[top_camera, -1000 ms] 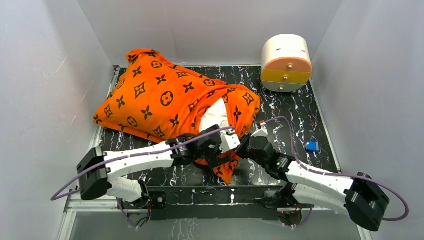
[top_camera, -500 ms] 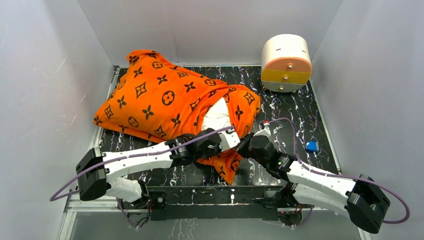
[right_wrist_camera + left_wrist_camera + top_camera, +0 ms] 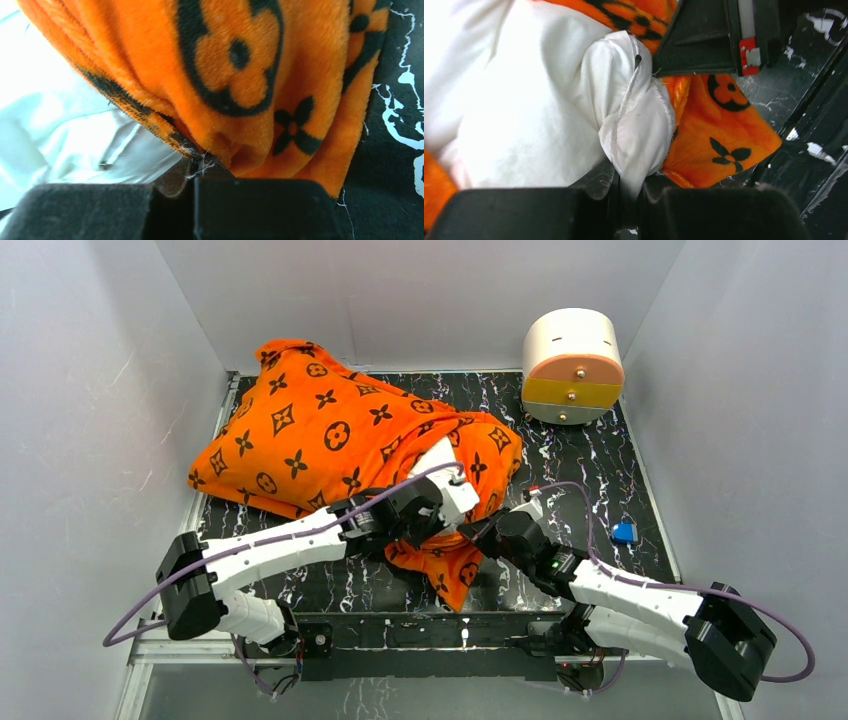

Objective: Remove the pillowcase from the pillow
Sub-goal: Remove the pillow from the pillowcase.

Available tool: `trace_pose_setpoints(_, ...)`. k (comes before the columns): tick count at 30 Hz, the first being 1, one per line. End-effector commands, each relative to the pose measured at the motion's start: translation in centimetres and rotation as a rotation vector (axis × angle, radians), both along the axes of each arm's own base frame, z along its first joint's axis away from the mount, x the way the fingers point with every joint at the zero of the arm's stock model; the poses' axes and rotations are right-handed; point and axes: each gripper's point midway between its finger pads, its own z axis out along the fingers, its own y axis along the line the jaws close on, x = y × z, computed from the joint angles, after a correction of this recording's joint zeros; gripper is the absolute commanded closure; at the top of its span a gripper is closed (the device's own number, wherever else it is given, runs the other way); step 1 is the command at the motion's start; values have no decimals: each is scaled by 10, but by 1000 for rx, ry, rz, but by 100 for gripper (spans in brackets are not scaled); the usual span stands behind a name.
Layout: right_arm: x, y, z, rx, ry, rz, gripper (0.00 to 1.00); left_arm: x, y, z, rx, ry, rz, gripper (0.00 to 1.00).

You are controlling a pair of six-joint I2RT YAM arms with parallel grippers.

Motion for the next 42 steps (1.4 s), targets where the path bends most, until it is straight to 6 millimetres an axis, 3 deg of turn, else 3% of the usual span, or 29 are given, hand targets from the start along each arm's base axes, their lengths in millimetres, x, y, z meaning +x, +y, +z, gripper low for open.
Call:
trace_pose_setpoints(1,-18,-57,-71,-267,173,-116,100,19,-9,148,-380,-134,79,100)
trace_pose_setpoints(4,-3,-63,-66,-313,150,-154,100,17,7,185,-441,-161,112,100)
trace_pose_setpoints(8,12,-77,-66,-369,161,-217,100,7,42,207,-491,-167,194,100)
trace_pose_setpoints(12,28,-80,-56,-449,123,-143,95,-6,88,217,-577,-175,305,100)
trace_pose_setpoints(14,28,-92,-53,-551,163,-165,96,-7,113,219,-591,-204,376,100)
trace_pose_setpoints(16,32,-90,-48,-573,155,-140,97,-14,121,218,-620,-192,377,100)
trace_pose_setpoints(19,31,-71,-40,-518,119,-44,98,-26,106,203,-630,-119,294,100)
trace_pose_setpoints(22,26,-53,-20,-436,69,58,94,-34,80,165,-565,4,238,100)
trace_pose_setpoints(26,13,-34,26,-314,-50,188,73,-39,50,111,-489,140,210,100)
trace_pose_setpoints(28,6,-31,50,-260,-119,226,53,-39,41,93,-485,174,207,99)
trace_pose_setpoints(29,3,-32,61,-239,-147,230,40,-39,37,88,-489,183,206,93)
trace_pose_setpoints(31,-1,-36,81,-225,-204,238,29,-39,33,77,-488,195,203,82)
trace_pose_setpoints(32,-2,-40,88,-229,-222,229,29,-39,32,76,-484,196,200,68)
trace_pose_setpoints(33,-1,-46,92,-246,-228,210,28,-39,31,76,-480,195,195,47)
trace_pose_setpoints(34,0,-52,96,-266,-230,188,28,-39,30,80,-477,192,186,35)
trace_pose_setpoints(37,9,-60,103,-324,-249,149,28,-38,30,100,-494,163,162,21)
trace_pose_setpoints(40,17,-53,109,-343,-256,167,30,-33,29,135,-555,116,158,2)
trace_pose_setpoints(42,23,-43,114,-335,-273,191,33,-32,24,155,-576,97,128,2)
